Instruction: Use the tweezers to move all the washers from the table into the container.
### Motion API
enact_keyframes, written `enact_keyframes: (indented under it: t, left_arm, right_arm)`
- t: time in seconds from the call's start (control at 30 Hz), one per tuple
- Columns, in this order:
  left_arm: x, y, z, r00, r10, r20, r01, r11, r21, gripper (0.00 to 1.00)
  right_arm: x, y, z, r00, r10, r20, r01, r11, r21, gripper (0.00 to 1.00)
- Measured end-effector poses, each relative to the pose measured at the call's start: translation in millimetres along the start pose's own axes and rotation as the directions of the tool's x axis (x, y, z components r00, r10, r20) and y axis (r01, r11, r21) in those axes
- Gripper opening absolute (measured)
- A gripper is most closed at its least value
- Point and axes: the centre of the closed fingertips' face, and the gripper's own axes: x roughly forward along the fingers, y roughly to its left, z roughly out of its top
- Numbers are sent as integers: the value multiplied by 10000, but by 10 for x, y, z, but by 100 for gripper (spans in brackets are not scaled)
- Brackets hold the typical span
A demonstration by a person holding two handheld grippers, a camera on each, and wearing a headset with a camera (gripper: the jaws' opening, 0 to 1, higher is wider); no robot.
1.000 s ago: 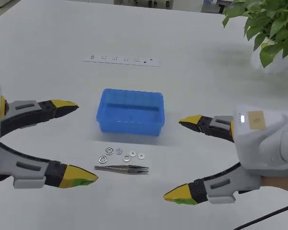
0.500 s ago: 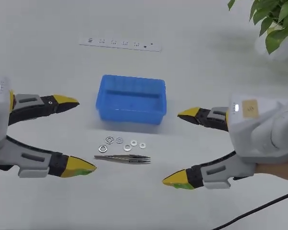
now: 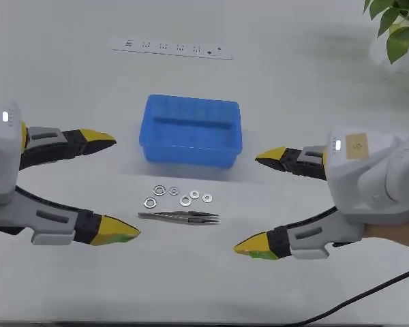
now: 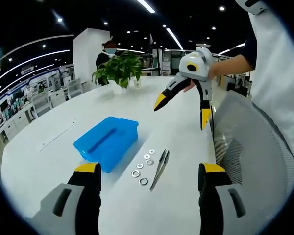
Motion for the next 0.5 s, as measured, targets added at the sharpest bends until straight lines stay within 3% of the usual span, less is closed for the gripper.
enact_keyframes:
  t: [0.13,0.33,0.4,0.43,0.5]
  left_arm:
    - [19,-23,-102,9994,-91,-343,96,9999,129,87]
    - [69,-63,-202,9986,-205,-479,202,9998,-70,85]
    - [98,-80,-273,9970,-292,-721,283,9995,-144,84]
    - [111,-75,-364,9932,-284,-1131,259,9994,-235,84]
    - [138,-66,-464,9875,-288,-1552,286,9996,-33,83]
  right_arm:
    - [37,-10,-44,9999,19,-128,-19,10000,-6,80]
    - [99,5,-103,9996,128,-256,-127,9999,54,79]
    - [128,12,-122,9995,182,-277,-179,9998,97,78]
    - [139,14,-132,9993,201,-303,-198,9997,121,78]
    - [168,24,-145,9991,270,-331,-265,9995,143,77]
